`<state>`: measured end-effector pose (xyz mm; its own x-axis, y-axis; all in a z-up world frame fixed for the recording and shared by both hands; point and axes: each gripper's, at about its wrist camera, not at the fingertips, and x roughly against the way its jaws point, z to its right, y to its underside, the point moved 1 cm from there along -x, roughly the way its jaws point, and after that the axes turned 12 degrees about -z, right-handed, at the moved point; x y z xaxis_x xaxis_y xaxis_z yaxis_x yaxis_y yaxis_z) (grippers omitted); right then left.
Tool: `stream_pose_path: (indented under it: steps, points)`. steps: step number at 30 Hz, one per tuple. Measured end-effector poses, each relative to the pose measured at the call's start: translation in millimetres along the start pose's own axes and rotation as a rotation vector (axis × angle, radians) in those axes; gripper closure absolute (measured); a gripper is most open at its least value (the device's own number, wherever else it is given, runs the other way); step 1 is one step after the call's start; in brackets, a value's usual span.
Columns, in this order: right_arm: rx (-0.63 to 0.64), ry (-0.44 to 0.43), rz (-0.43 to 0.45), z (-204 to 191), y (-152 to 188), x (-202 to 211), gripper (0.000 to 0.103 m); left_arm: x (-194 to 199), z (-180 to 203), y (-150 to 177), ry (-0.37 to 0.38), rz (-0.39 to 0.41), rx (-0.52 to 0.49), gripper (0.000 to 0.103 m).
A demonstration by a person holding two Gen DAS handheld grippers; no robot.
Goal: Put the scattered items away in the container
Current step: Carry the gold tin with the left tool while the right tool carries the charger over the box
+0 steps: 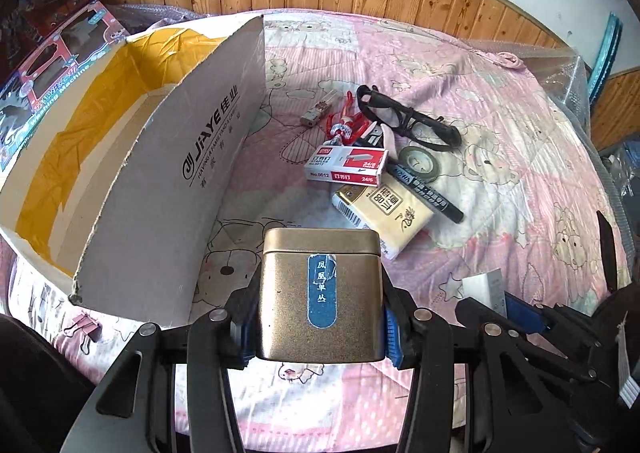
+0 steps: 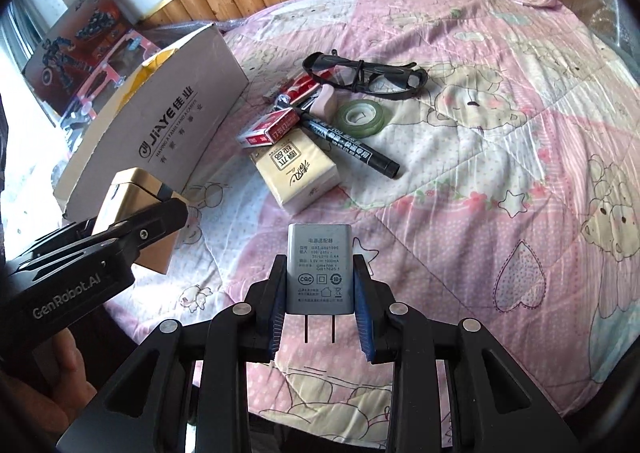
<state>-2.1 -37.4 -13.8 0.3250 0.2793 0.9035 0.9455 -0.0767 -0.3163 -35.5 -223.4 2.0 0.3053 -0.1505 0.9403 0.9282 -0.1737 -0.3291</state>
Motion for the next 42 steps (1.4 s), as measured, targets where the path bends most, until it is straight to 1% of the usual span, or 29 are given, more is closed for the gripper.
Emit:
stream_pose_path:
  steps: [2, 8, 16, 28, 42]
  points:
    - [0.007, 0.007, 0.016, -2.2, -0.9, 5.5, 0.072, 9.6, 1.8, 2.8, 0.01, 0.013, -0.005, 0.054]
    - [0.04, 0.029, 0.057, -12.3, -2.0, 20.9, 0.072, 9.8, 19.0, -7.8, 0.039, 0.03, -0.014, 0.054]
    - [0.077, 0.034, 0.08, -27.0, -6.1, 34.3, 0.072, 22.1, 17.2, -5.7, 0.083, 0.053, -0.01, 0.054]
    - [0.121, 0.024, 0.094, -60.6, -26.5, 47.1, 0.072, 43.5, -14.9, -12.7, 0.149, 0.084, 0.04, 0.054]
    - [0.185, 0.025, 0.115, -99.6, -57.1, 59.8, 0.072, 60.5, -58.6, -32.1, 0.196, 0.125, 0.101, 0.054]
